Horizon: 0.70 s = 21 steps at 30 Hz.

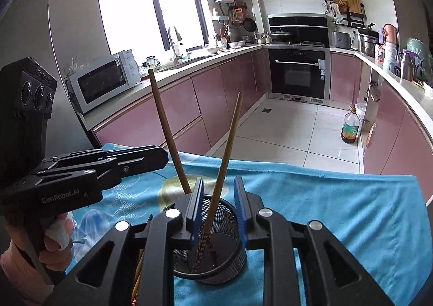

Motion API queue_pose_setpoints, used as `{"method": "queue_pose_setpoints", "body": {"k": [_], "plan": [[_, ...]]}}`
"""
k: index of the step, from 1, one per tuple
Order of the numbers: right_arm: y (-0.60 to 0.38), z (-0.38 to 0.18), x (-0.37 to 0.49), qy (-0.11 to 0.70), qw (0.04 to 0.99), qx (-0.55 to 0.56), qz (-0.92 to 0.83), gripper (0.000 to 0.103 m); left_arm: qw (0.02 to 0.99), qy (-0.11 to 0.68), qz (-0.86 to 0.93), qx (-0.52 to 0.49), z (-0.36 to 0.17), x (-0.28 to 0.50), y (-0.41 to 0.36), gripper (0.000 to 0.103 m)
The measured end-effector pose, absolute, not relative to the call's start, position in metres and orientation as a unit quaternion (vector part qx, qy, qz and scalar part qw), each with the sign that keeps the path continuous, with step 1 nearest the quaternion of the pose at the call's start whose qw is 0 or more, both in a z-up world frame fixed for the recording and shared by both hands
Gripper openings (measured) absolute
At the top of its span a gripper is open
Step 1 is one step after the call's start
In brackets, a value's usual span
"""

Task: Organize utensils
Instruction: 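Lift both chopsticks upright and lower them into the black mesh holder, opening both grippers, then withdraw both grippers from the holder back over the chopstick row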

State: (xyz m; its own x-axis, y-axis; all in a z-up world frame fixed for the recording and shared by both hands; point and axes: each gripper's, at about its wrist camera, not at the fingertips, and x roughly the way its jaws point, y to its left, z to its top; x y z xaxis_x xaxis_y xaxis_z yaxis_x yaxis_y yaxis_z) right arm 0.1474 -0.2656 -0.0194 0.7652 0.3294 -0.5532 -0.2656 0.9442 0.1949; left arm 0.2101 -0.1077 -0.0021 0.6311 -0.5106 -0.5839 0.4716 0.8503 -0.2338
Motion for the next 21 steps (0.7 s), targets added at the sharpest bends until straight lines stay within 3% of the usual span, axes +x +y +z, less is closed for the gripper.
{"method": "queue_pose_setpoints", "body": {"k": [10, 21], "plan": [[-0.267, -0.014, 0.127, 0.281, 0.944, 0.057, 0.162, 0.044, 0.920, 0.293, -0.259, -0.023, 0.005, 0.180, -0.089, 0.043], [-0.251, -0.005, 0.076, 0.253, 0.938, 0.041, 0.232, 0.048, 0.932, 0.282, -0.229, -0.006, -0.006, 0.136, -0.042, 0.048]]}}
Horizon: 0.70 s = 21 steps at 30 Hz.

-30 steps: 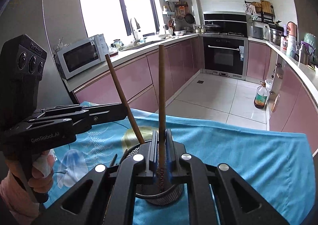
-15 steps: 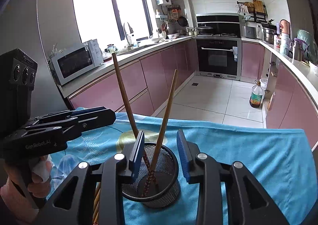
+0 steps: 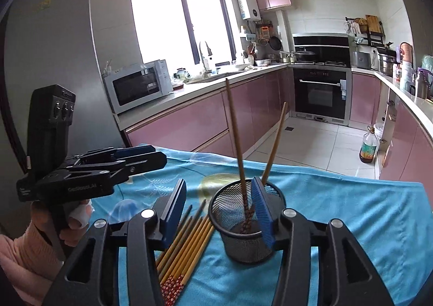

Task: Organize utensils
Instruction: 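Withdraw both grippers from the holder back over the chopstick row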

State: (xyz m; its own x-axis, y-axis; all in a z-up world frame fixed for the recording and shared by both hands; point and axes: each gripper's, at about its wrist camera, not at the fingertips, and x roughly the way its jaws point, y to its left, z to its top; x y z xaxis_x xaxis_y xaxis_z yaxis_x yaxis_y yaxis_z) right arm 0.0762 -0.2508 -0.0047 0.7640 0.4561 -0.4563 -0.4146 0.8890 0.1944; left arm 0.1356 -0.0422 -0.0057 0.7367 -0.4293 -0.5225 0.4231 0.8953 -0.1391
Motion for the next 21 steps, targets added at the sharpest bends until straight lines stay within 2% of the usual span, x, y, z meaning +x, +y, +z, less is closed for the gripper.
{"method": "queue_pose_setpoints", "body": {"k": [14, 21], "plan": [[-0.205, -0.073, 0.071, 0.357, 0.897, 0.024, 0.258, 0.048, 0.899, 0.391, -0.197, -0.027, -0.091, 0.116, -0.002, 0.049], [-0.204, -0.099, 0.077, 0.395, 0.888, 0.025, 0.235, 0.048, 0.890, 0.417, -0.184, -0.019, -0.111, 0.114, -0.007, 0.049]]}}
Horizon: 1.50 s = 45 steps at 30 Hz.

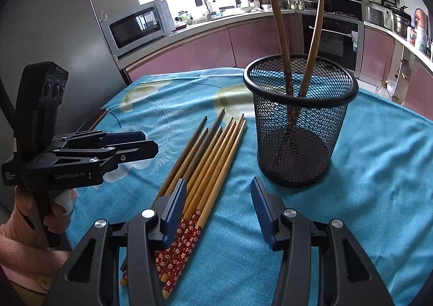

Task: Organize utensils
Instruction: 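Withdraw both grippers from the holder back over the chopstick row, then grasp a wooden chopstick with the left gripper while the right gripper grasps another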

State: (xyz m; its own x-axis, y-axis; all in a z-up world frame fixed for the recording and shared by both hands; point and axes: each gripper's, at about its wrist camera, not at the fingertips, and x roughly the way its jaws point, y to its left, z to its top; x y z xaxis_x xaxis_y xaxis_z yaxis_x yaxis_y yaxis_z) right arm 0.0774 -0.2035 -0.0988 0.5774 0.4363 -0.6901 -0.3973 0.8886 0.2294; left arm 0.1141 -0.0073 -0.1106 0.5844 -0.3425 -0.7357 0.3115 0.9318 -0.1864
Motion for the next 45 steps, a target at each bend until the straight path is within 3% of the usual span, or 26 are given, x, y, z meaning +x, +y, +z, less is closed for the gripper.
{"method": "queue_pose_setpoints", "body": {"k": [8, 20, 35, 40, 45], "plan": [[-0.202, -0.116, 0.080, 0.412, 0.885, 0.017, 0.218, 0.045, 0.884, 0.431, -0.181, -0.006, -0.120, 0.115, -0.018, 0.049], [-0.188, -0.124, 0.084, 0.422, 0.881, 0.007, 0.217, 0.031, 0.877, 0.445, -0.181, 0.010, -0.130, 0.119, -0.030, 0.049], [-0.182, -0.124, 0.088, 0.426, 0.881, -0.014, 0.207, 0.030, 0.875, 0.447, -0.186, 0.022, -0.134, 0.122, -0.030, 0.045], [-0.181, -0.126, 0.089, 0.430, 0.881, -0.024, 0.197, 0.024, 0.874, 0.447, -0.188, 0.027, -0.134, 0.122, -0.029, 0.042], [-0.179, -0.127, 0.090, 0.430, 0.881, -0.030, 0.196, 0.024, 0.870, 0.450, -0.196, 0.031, -0.134, 0.123, -0.030, 0.038]]}}
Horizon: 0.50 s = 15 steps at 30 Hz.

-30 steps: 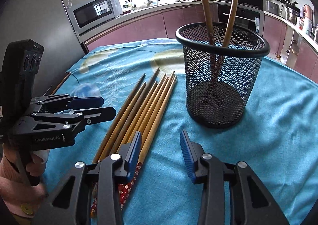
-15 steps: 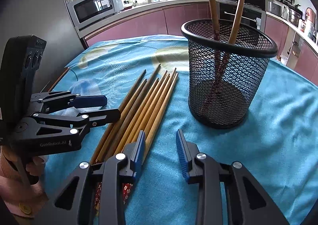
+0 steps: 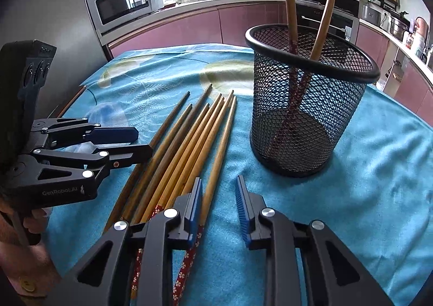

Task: Organize utensils
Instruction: 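Grasp a wooden chopstick with the left gripper while the right gripper grasps another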

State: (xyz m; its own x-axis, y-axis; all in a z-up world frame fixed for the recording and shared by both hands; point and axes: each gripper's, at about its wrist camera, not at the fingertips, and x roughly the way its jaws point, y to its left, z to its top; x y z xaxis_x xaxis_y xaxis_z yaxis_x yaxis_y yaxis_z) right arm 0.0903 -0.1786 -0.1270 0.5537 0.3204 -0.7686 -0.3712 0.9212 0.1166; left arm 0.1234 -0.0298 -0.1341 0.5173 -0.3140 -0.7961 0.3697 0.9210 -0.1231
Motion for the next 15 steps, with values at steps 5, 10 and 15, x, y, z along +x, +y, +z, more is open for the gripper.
{"method": "queue_pose_setpoints", "body": {"k": [5, 10, 15], "plan": [[-0.176, -0.127, 0.095, 0.429, 0.881, -0.032, 0.194, 0.024, 0.871, 0.450, -0.194, 0.031, -0.135, 0.127, -0.032, 0.032], [-0.172, -0.127, 0.102, 0.429, 0.882, -0.036, 0.193, 0.024, 0.871, 0.450, -0.195, 0.027, -0.136, 0.132, -0.034, 0.015], [-0.173, -0.127, 0.105, 0.428, 0.882, -0.033, 0.193, 0.022, 0.873, 0.449, -0.190, 0.022, -0.136, 0.132, -0.035, 0.014]]}}
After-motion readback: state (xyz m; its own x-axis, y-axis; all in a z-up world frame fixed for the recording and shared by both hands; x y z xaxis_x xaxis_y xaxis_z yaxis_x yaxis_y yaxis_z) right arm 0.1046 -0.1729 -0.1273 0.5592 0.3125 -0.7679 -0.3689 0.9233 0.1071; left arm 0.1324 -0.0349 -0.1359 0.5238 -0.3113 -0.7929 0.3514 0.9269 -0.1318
